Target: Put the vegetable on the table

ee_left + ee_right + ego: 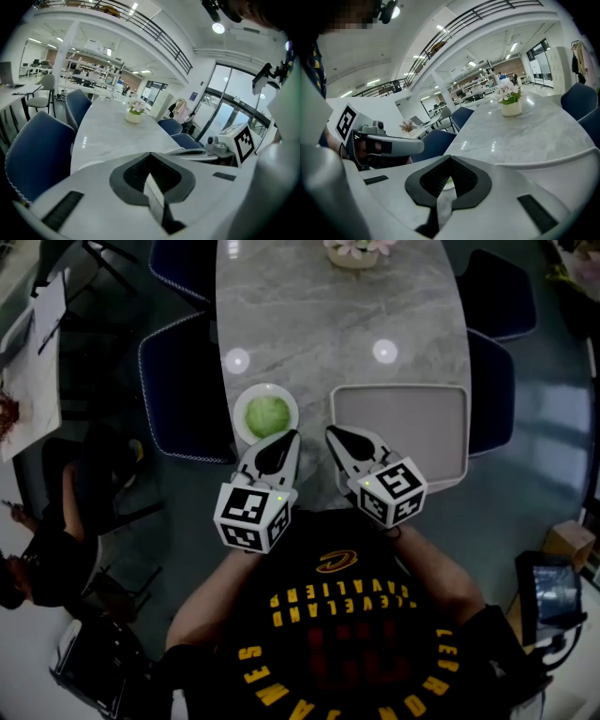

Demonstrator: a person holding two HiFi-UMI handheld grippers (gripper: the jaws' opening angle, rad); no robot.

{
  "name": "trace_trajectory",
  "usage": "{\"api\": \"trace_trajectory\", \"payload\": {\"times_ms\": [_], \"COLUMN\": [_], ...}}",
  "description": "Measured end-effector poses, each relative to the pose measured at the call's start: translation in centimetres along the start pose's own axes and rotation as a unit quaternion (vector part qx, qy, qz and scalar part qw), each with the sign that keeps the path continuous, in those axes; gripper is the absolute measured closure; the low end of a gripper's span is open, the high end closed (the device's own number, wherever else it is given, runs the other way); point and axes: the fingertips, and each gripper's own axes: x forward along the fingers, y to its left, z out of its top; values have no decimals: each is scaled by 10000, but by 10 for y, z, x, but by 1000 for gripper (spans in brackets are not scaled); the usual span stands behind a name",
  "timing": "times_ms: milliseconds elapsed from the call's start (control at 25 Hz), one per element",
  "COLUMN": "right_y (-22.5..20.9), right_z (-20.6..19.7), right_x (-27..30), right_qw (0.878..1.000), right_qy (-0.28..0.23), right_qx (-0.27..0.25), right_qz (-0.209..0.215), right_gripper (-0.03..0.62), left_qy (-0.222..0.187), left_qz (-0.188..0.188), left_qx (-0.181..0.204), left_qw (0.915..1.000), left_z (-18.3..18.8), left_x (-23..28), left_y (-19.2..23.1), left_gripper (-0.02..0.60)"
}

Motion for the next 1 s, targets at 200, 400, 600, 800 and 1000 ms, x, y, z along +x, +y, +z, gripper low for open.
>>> {"api": "trace_trajectory", "payload": {"times_ms": [200,400,600,800,1000], "right_y": [-3,-8,-14,-20,-17], "right_z": [14,25,32,43,66], "right_x": [-25,-51,-74,-97,-116], "right_qw": [9996,9986,9975,9961,9922], "right_qy": [-268,-515,-669,-822,-1065], "right_qx": [-31,-106,-205,-305,-617], "right_qz": [-39,-22,31,78,188], "right_gripper": [589,589,589,589,589], "left_qy": [-7,-191,-374,-578,-809], "left_qz": [-323,-366,-354,-249,-278], "left_qx": [-421,-479,-314,238,407], "left_qw": [9986,9980,9982,9977,9955], "left_z": [2,17,27,40,58], "left_x": [7,13,18,17,15], "left_y": [-33,-53,-78,-104,-127], "left_gripper": [581,581,581,581,581]}}
